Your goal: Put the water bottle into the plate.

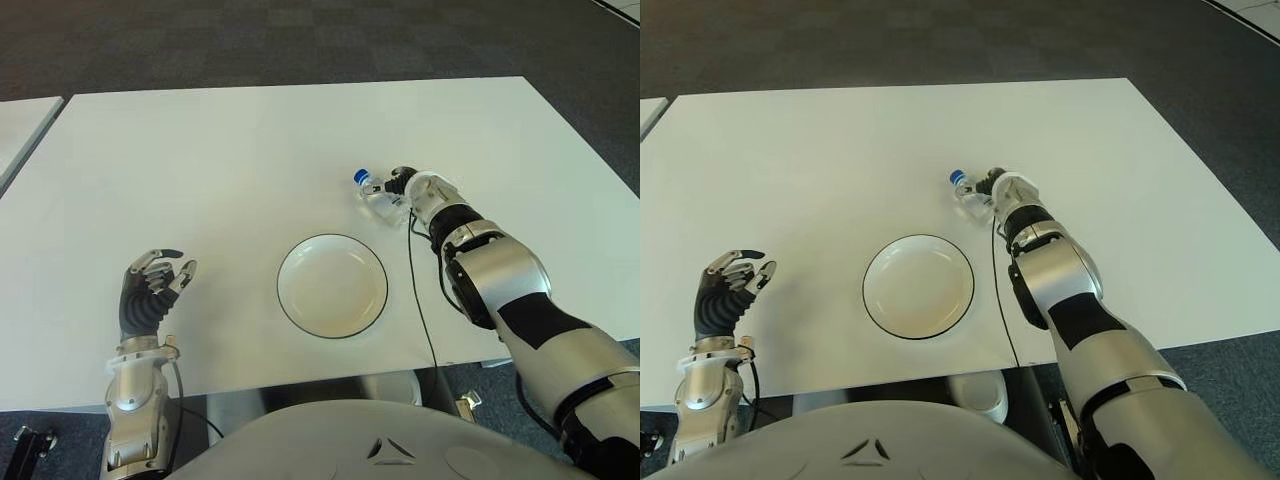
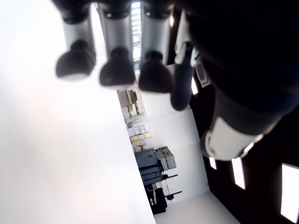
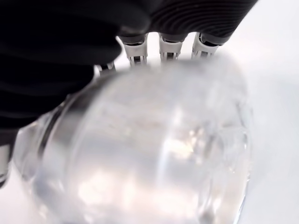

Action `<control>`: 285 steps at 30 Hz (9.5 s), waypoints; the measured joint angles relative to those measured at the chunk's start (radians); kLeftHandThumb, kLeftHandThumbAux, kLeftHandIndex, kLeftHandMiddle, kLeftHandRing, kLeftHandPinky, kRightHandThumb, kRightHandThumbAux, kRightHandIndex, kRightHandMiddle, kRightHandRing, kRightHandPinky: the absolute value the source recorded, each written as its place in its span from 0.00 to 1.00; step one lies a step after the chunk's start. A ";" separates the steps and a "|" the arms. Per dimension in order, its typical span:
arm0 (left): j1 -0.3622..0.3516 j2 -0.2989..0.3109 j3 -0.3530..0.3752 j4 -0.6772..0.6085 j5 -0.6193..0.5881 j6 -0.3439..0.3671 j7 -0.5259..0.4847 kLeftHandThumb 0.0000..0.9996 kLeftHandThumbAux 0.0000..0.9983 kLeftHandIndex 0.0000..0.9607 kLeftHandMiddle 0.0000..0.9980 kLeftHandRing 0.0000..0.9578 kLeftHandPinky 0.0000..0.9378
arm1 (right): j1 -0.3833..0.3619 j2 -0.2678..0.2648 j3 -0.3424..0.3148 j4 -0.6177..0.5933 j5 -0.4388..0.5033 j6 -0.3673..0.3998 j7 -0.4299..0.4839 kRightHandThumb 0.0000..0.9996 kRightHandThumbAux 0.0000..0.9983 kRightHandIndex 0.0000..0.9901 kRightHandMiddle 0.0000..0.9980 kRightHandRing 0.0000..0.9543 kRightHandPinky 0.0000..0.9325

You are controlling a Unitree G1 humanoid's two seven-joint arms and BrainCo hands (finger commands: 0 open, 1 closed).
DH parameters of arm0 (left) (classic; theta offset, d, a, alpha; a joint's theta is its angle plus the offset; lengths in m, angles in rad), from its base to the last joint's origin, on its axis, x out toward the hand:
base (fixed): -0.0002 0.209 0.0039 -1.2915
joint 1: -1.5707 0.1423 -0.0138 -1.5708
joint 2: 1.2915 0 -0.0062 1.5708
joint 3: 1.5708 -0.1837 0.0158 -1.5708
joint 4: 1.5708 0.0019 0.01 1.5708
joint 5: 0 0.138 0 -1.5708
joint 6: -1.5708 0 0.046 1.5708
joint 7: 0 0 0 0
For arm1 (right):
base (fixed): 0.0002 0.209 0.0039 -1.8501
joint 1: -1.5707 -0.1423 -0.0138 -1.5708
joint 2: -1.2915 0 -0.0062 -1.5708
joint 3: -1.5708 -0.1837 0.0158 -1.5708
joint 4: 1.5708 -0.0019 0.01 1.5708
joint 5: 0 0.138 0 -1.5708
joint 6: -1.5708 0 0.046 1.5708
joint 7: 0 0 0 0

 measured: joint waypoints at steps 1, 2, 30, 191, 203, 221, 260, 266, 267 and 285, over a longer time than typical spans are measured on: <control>0.002 -0.002 0.000 -0.004 0.000 0.003 0.000 0.70 0.72 0.46 0.84 0.87 0.89 | 0.000 -0.002 0.009 0.000 -0.008 0.000 0.012 0.45 0.54 0.05 0.00 0.00 0.01; 0.003 -0.003 0.000 -0.009 0.000 0.007 0.001 0.70 0.72 0.46 0.84 0.87 0.89 | 0.000 -0.002 0.018 0.000 -0.015 0.000 0.022 0.45 0.54 0.04 0.00 0.00 0.01; 0.002 -0.014 -0.002 -0.035 -0.038 0.017 -0.007 0.70 0.72 0.46 0.83 0.87 0.89 | -0.022 -0.011 0.177 0.003 -0.130 0.029 0.129 0.69 0.69 0.42 0.02 0.00 0.00; -0.159 -0.041 -0.011 0.158 0.030 -0.088 0.063 0.71 0.71 0.46 0.84 0.87 0.90 | 0.456 -0.159 0.214 -1.144 -0.035 -0.442 0.216 0.71 0.73 0.44 0.85 0.88 0.90; -0.160 -0.041 -0.009 0.163 0.029 -0.098 0.066 0.71 0.71 0.46 0.84 0.88 0.91 | 0.532 -0.254 0.225 -1.369 -0.099 -0.319 0.481 0.71 0.73 0.44 0.84 0.87 0.89; -0.161 -0.041 -0.007 0.163 0.016 -0.098 0.066 0.71 0.71 0.46 0.84 0.88 0.91 | 0.718 -0.335 0.213 -1.600 -0.172 -0.257 0.558 0.71 0.73 0.44 0.84 0.86 0.88; -0.166 0.002 -0.007 0.185 0.001 -0.122 0.039 0.70 0.72 0.46 0.85 0.88 0.89 | 0.902 -0.297 0.154 -1.498 -0.048 -0.636 0.229 0.38 0.46 0.00 0.00 0.00 0.01; -0.166 0.010 -0.008 0.187 -0.009 -0.131 0.025 0.70 0.72 0.46 0.86 0.88 0.89 | 0.902 -0.281 0.156 -1.483 -0.051 -0.689 0.175 0.42 0.32 0.00 0.00 0.00 0.00; -0.166 0.011 -0.007 0.187 -0.009 -0.131 0.025 0.70 0.72 0.46 0.86 0.89 0.90 | 0.902 -0.278 0.158 -1.482 -0.052 -0.695 0.169 0.41 0.30 0.00 0.00 0.00 0.00; -0.165 0.013 -0.007 0.186 -0.009 -0.131 0.025 0.70 0.72 0.46 0.86 0.89 0.90 | 0.902 -0.256 0.170 -1.452 -0.158 -0.767 0.055 0.37 0.18 0.00 0.00 0.00 0.00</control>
